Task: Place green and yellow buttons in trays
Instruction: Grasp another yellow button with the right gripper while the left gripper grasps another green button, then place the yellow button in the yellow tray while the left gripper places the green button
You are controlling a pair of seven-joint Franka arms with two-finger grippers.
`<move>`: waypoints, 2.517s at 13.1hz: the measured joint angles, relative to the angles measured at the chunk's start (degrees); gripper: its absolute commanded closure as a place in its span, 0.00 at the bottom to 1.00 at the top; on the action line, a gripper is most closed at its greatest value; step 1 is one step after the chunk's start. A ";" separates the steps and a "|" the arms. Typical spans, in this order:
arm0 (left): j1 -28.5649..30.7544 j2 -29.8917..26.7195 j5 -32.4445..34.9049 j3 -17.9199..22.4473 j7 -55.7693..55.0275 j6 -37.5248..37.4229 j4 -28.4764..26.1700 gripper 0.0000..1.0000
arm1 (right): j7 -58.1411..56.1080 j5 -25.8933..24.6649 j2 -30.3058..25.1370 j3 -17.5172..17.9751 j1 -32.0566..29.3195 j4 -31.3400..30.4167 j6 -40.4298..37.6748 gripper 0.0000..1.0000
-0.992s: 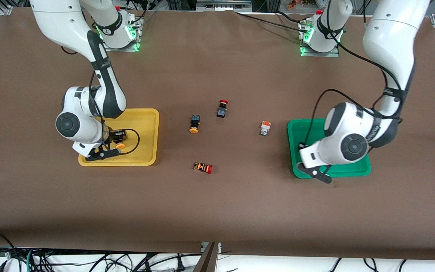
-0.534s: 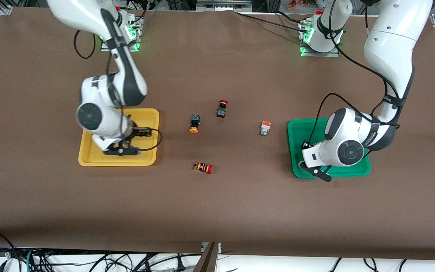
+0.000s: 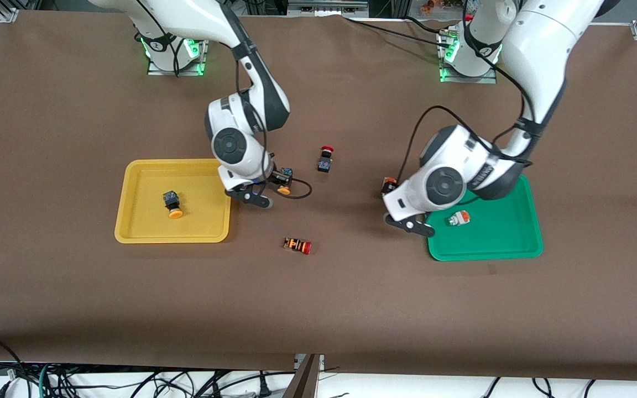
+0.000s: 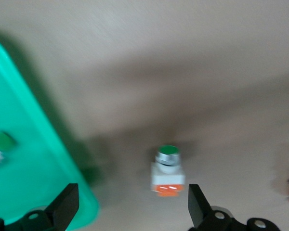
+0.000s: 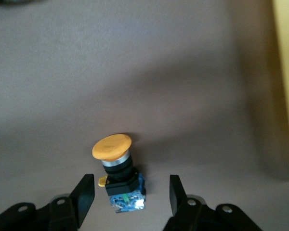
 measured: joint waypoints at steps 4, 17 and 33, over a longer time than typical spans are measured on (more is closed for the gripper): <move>-1.30 0.30 0.02 0.18 -4.04 11.97 -8.51 0.00 | 2.04 0.09 2.82 -0.01 1.97 0.01 3.66 0.32; -0.36 1.32 0.03 0.34 -4.20 13.46 -10.39 0.80 | -22.15 0.05 -0.18 -14.28 2.26 1.57 -10.78 0.89; 22.15 6.06 14.68 2.87 32.61 2.28 1.76 0.00 | -45.01 -0.24 -5.25 -29.08 1.33 8.36 -22.27 0.01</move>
